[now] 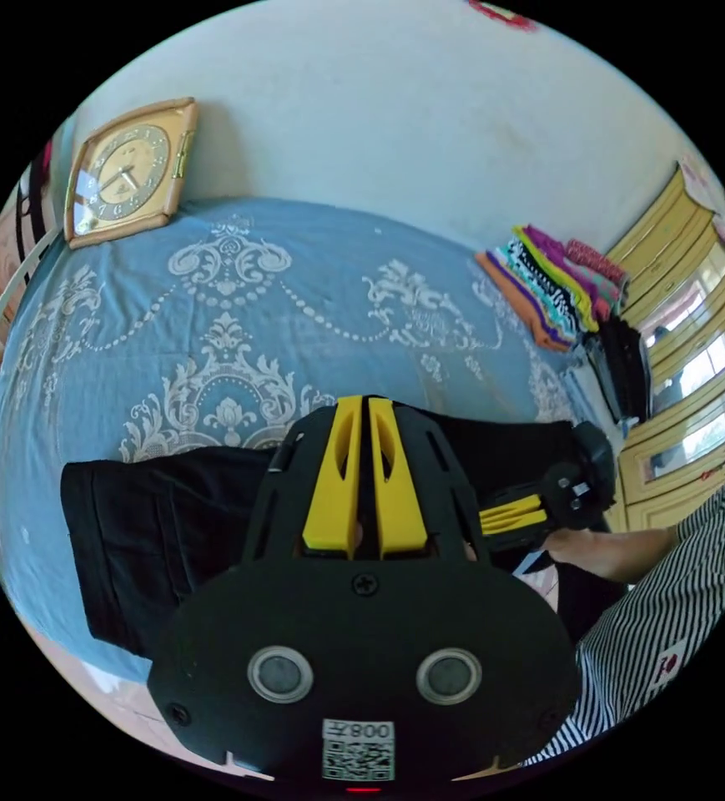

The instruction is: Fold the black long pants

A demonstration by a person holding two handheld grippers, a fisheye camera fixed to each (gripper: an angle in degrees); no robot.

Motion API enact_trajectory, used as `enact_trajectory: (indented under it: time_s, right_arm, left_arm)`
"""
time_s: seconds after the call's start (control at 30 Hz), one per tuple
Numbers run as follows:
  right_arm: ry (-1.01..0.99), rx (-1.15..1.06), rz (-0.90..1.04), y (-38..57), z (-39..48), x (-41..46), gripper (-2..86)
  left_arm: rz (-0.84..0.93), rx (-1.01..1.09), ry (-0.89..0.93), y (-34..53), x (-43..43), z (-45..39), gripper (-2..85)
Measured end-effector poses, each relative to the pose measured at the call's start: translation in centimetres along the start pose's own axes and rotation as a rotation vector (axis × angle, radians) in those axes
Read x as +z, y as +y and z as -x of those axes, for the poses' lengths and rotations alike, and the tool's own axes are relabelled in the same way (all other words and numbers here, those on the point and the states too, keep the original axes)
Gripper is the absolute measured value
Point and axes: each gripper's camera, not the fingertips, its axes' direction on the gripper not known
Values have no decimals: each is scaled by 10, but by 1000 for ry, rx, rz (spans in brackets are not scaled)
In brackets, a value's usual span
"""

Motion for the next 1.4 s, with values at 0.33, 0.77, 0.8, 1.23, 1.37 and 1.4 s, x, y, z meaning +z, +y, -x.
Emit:
enact_trajectory:
  time_s: [0.33,0.77,0.8,1.23,1.37,1.4]
  right_arm:
    - [36,-27,2,-56,33,-54,3]
    - [79,-3,-55,-117,58,-142,1]
    - [82,-4,-102,-126,56,-158,1]
    - [167,8,-31,-258,27,-166,0]
    - [112,35,-79,-259,22,-179,0]
    - [107,42,-89,-259,21,-183,0]
  left_arm:
    - [-21,-79,61,102,71,90,12]
    - [112,-132,51,216,176,179,13]
    - [111,-131,55,222,176,181,13]
    - [36,-171,125,338,167,242,4]
    - [-39,-206,88,397,121,265,3]
    - [-44,-214,72,408,115,269,3]
